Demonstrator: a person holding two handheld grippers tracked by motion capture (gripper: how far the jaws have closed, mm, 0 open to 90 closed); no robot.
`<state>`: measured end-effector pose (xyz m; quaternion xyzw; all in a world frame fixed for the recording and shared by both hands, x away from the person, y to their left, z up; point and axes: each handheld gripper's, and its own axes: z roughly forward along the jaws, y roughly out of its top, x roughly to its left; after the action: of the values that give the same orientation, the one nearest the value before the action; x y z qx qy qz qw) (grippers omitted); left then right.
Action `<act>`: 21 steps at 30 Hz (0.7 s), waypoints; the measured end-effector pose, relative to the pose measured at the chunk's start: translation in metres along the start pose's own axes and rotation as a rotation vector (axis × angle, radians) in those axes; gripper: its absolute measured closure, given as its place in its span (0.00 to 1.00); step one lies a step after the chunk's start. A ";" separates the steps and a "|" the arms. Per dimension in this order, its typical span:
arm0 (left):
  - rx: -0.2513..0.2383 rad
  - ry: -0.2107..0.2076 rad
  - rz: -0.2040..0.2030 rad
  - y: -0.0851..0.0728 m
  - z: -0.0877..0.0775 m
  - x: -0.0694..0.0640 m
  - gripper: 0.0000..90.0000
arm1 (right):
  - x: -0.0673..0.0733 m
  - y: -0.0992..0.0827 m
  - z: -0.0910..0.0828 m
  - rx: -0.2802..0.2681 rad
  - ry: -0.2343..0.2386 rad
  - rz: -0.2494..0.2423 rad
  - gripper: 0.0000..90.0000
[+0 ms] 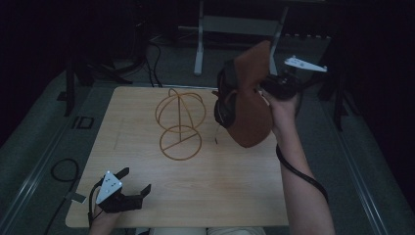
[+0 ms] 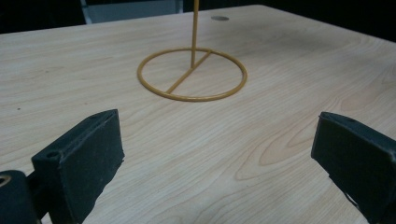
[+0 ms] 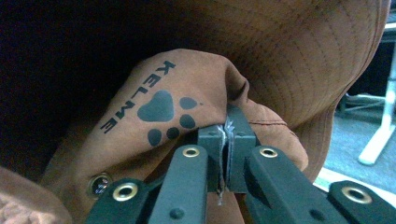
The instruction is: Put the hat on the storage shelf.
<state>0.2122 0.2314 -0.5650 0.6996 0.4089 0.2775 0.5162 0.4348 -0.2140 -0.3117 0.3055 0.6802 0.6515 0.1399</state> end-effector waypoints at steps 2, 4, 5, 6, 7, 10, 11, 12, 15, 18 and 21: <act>-0.009 0.002 -0.011 -0.001 -0.001 0.002 0.03 | 0.011 0.009 0.019 0.016 0.013 -0.023 0.97; -0.014 0.004 -0.018 -0.003 -0.002 0.004 0.03 | 0.024 0.016 0.040 0.038 0.031 -0.044 0.97; -0.015 0.005 -0.019 -0.003 -0.002 0.005 0.03 | 0.031 0.017 0.051 0.051 0.046 -0.046 0.97; -0.015 0.007 -0.017 -0.003 -0.003 0.005 0.03 | 0.038 0.018 0.062 0.068 0.059 -0.055 0.97; -0.024 0.007 -0.023 -0.003 -0.003 0.006 0.03 | 0.045 0.017 0.072 0.086 0.070 -0.066 0.97; -0.028 0.011 -0.022 -0.004 -0.005 0.008 0.03 | 0.064 0.010 0.098 0.145 0.119 -0.077 0.97; -0.034 0.011 -0.028 -0.004 -0.006 0.009 0.03 | 0.069 0.007 0.105 0.165 0.132 -0.077 0.97; -0.034 0.012 -0.033 -0.005 -0.006 0.010 0.03 | 0.074 0.003 0.112 0.188 0.140 -0.082 0.97; -0.040 0.005 -0.055 -0.006 -0.007 0.012 0.03 | 0.088 -0.011 0.134 0.276 0.149 -0.116 0.97; -0.047 0.003 -0.059 -0.005 -0.008 0.013 0.03 | 0.099 -0.025 0.152 0.352 0.142 -0.152 0.96; -0.057 0.001 -0.072 -0.005 -0.009 0.015 0.03 | 0.105 -0.033 0.162 0.378 0.146 -0.164 0.96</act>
<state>0.2112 0.2488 -0.5680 0.6692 0.4263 0.2707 0.5451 0.4411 -0.0204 -0.3401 0.2218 0.8212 0.5191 0.0829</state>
